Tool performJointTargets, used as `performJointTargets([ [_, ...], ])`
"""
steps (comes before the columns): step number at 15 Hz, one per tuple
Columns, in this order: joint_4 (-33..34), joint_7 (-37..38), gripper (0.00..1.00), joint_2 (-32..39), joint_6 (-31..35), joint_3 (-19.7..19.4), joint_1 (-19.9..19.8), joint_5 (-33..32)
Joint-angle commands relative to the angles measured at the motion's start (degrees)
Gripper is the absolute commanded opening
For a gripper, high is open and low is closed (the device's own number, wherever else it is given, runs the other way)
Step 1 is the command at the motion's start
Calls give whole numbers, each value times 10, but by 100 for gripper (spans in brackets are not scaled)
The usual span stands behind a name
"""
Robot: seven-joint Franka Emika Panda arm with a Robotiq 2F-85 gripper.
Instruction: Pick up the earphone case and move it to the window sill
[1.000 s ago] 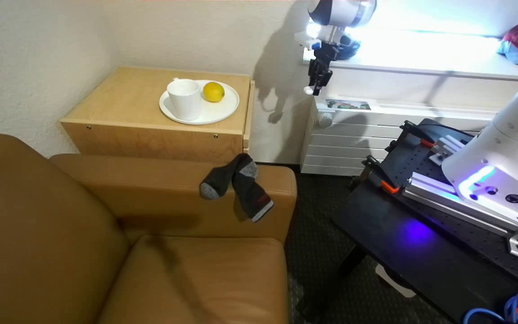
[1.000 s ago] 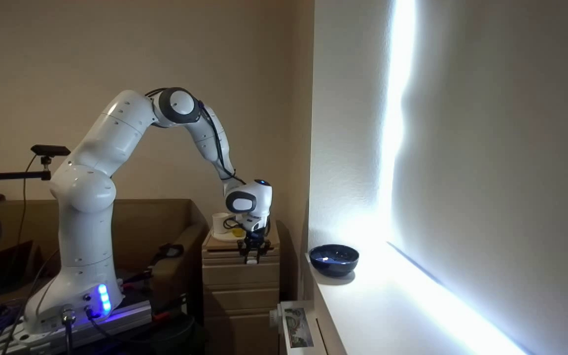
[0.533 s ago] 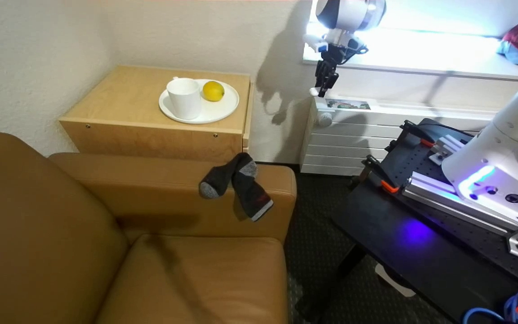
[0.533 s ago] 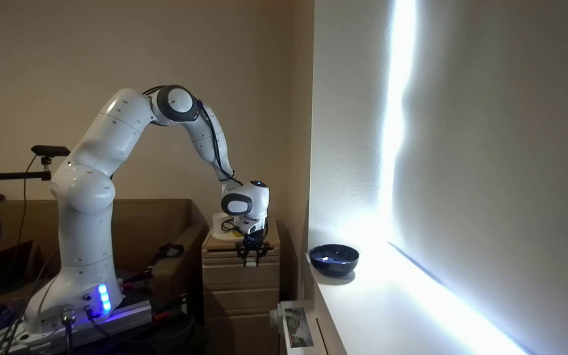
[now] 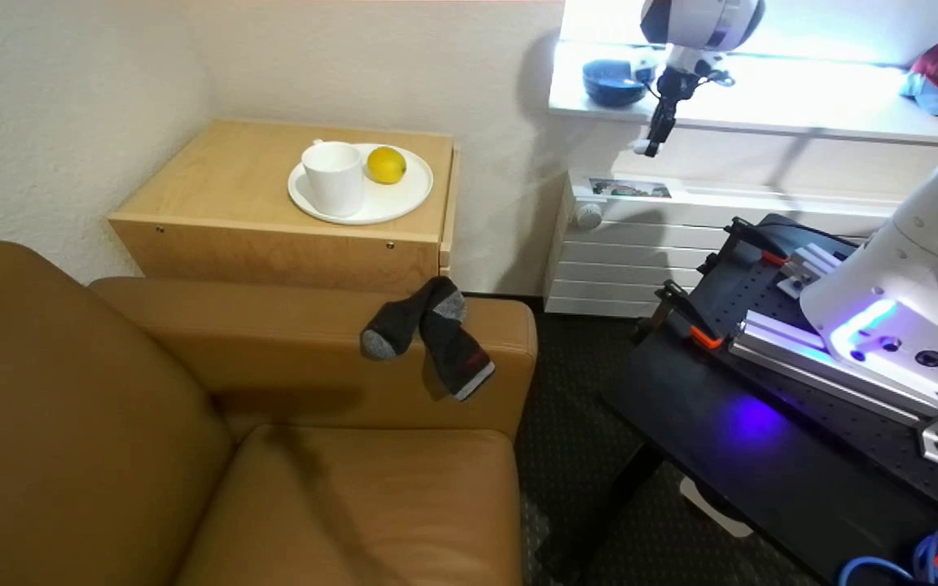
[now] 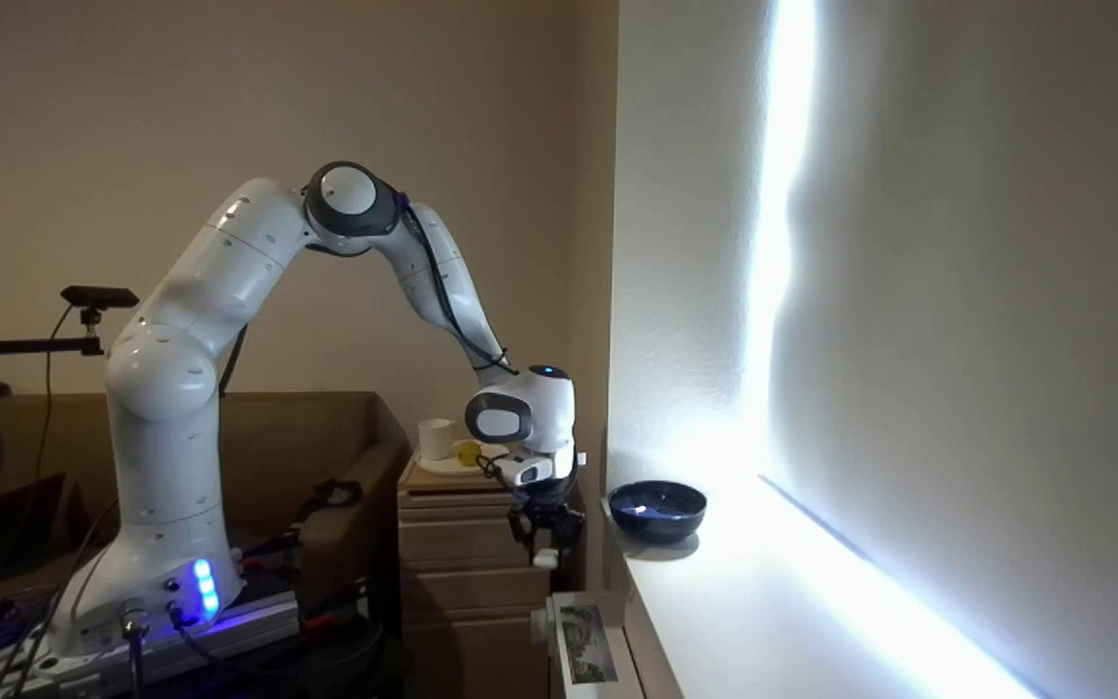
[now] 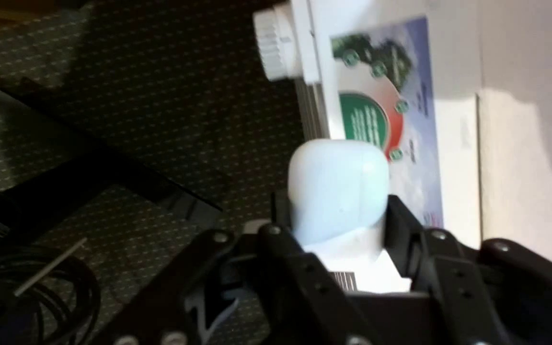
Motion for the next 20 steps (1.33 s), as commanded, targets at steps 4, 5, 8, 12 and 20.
performJointTargets([
  [4, 12, 52, 24, -49, -23, -52, -97, 21],
  [5, -7, 56, 24, -74, -4, -35, -104, 42],
  [8, 7, 53, 49, -57, -4, -43, -107, 20],
  [12, 70, 151, 24, -13, -21, -51, -106, 32],
  [20, 312, 340, 24, 105, -191, -22, -194, 44],
])
